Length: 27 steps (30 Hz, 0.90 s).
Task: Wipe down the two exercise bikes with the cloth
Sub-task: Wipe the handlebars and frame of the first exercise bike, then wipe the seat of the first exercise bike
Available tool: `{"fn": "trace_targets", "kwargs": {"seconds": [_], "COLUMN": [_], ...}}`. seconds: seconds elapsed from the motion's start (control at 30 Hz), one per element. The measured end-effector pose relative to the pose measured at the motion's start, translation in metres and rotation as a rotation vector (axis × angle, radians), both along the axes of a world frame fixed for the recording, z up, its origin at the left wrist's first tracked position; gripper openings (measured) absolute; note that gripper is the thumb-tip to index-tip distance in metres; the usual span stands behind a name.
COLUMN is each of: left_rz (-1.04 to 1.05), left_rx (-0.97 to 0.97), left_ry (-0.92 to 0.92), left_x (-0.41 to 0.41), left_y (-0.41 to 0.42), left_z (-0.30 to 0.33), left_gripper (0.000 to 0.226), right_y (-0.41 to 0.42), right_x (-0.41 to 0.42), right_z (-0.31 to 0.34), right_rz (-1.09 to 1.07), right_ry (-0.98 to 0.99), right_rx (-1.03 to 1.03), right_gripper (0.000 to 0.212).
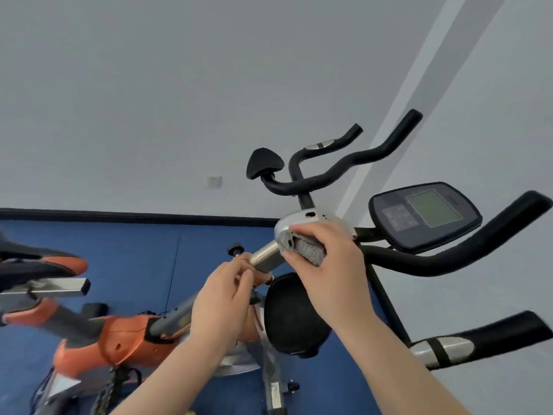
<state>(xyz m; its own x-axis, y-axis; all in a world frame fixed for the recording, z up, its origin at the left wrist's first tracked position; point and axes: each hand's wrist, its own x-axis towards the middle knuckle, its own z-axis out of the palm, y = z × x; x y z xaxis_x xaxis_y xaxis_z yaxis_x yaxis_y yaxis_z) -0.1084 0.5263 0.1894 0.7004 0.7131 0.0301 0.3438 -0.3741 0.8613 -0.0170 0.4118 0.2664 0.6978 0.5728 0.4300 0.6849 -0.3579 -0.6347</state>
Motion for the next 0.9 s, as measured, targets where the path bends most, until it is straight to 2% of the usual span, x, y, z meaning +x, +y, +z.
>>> {"fn": "trace_targets", "kwargs": {"seconds": [0.13,0.23,0.5,0.67,0.9], "left_rz": [0.142,0.262,0.604,0.665,0.604], "left_rx": [0.153,0.222,0.294,0.330,0.378], "left_ry": [0.117,0.205,0.304,0.340,0.388], "left_x": [-0.058,-0.118,-0.279,-0.357,-0.464], "left_y": [0.012,0.026,0.052,0.088,0.169], "left_z": [-0.012,-0.015,-0.009,-0.007,-0.001], "left_gripper": [0.016,0.015,0.012,0.016,0.018], "right_y": [0.010,0.030,0.083,0.130,0.198], "right_x": [-0.046,-0.079,-0.177,-0.241,-0.334], "right_z": [-0.023,-0.040,-0.065,-0.073,-0.077], "right_rz": [0.169,0.294,0.486,0.521,0.410], "right_ry": [0.023,0.002,0.042,-0.003,-0.028], "right_rx": [0.022,-0.043,-0.165,-0.207,-0.212], "right_gripper": [0.036,0.040,0.039,0.036,0.039]}}
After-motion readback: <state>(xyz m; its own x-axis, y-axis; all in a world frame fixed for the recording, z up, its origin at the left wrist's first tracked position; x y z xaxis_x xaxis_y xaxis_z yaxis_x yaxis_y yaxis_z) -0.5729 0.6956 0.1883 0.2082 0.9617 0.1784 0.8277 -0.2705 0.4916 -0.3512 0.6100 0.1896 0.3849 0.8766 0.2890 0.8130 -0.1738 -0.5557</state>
